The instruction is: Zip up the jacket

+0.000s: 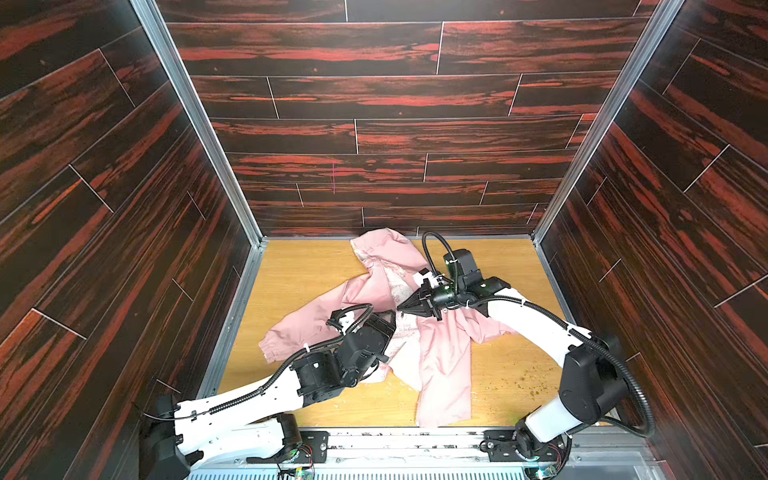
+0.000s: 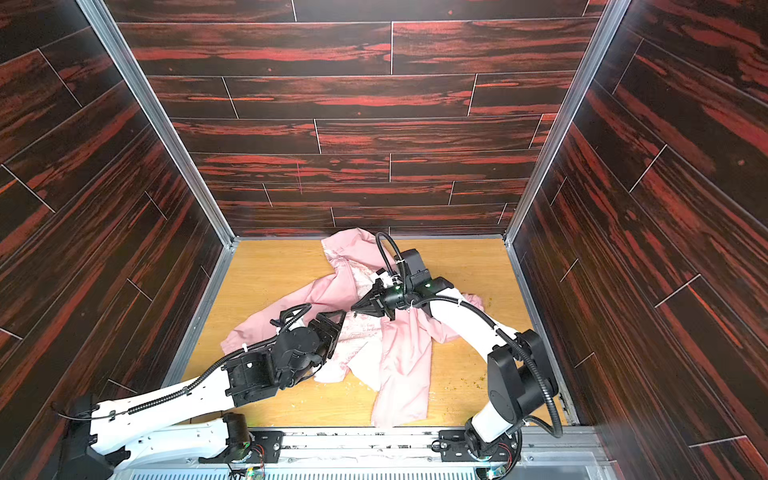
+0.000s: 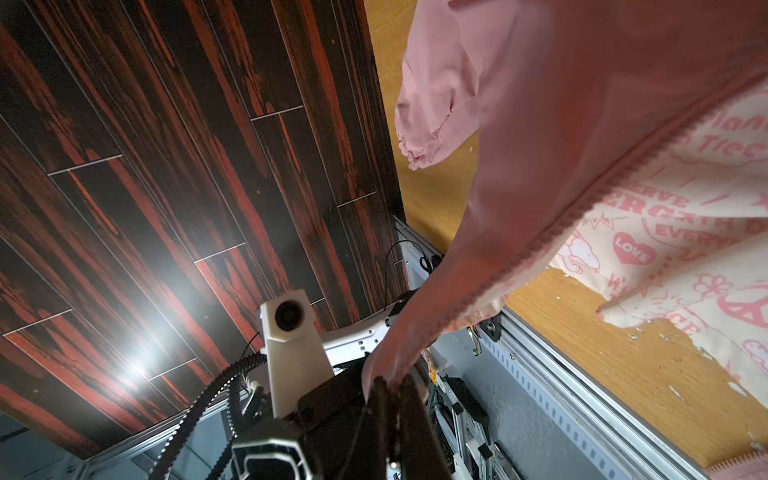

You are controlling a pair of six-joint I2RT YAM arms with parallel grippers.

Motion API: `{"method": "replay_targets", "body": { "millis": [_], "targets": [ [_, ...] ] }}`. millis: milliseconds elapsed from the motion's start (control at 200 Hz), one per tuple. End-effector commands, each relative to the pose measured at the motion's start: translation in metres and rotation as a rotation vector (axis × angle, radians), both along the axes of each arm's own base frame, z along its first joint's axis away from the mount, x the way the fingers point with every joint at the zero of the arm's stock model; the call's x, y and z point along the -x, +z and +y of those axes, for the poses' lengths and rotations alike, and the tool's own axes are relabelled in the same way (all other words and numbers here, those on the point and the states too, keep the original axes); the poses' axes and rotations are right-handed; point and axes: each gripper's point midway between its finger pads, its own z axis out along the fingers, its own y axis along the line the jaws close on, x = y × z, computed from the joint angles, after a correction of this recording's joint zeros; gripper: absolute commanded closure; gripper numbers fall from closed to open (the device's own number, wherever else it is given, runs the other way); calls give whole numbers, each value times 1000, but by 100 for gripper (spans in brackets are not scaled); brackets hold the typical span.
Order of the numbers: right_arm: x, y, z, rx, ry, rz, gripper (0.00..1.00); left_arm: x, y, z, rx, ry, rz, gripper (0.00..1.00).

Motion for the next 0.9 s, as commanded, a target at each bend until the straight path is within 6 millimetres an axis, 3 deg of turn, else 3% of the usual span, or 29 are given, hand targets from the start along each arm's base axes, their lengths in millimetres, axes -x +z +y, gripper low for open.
{"method": "replay_targets", "body": {
  "millis": [0,316,892],
  "targets": [
    [11,19,-6,-15,22,-18,100,-8,20,-4,26,-16,-97,36],
    [17,23,-9,-10,29,-12,100,-23,30,-24,61,-69,-131,46],
    [18,24,-11,1,19,-12,100,-15,23,-42,97,-166,-117,75]
  ]
}}
